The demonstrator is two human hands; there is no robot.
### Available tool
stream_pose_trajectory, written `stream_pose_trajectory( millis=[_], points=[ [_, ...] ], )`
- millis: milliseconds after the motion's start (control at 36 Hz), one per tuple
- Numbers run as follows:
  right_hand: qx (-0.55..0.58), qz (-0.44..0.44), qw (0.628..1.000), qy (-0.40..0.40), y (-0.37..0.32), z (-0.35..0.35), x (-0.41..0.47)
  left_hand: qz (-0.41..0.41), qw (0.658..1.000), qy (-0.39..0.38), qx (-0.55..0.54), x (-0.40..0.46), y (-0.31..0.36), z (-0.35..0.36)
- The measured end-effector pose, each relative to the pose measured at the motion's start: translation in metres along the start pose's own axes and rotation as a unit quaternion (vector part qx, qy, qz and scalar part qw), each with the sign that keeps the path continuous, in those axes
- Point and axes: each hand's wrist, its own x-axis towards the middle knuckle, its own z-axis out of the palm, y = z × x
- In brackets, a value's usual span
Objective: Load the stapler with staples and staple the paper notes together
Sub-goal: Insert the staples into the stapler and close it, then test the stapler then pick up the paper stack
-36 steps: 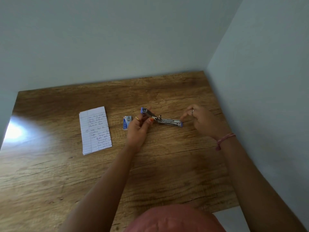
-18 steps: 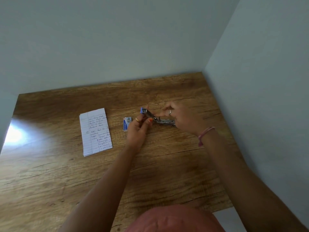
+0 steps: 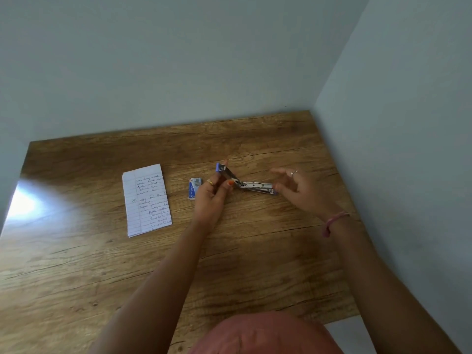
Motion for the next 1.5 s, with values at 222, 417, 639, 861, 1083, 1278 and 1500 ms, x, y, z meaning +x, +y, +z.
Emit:
stream_pose_trajectory(
  millis=[222,417,639,861,1083,1278,1500],
  points=[
    [-0.047,0.038,0.998,0.004,0.010,0.026,-0.006,0.004,1.000,0.008,0.005,-0.001,0.002,0.003],
    [-0.101,0.043,0.994,0.012,0.012,0.036,-0.004,0.054,0.990,-0.022,0.127,-0.002,0.001,0.008],
    [-0.009,0.038,0.999,-0.011,0.011,0.032,-0.002,0.111,0.959,-0.071,0.251,-0.005,0.002,0.014],
    [0.182,0.088,0.977,0.073,0.014,0.044,-0.004,0.121,0.921,-0.103,0.357,-0.008,-0.001,0.016],
    [0.400,0.108,0.896,0.158,0.006,0.063,-0.007,0.092,0.944,-0.082,0.307,-0.011,0.004,0.019],
    [0.581,0.114,0.804,0.052,-0.020,0.072,-0.004,0.027,0.988,-0.095,0.123,-0.037,0.018,0.024],
    [0.635,0.118,0.760,-0.064,-0.041,0.084,-0.002,-0.005,0.994,-0.068,0.084,-0.047,0.013,0.018]
  ],
)
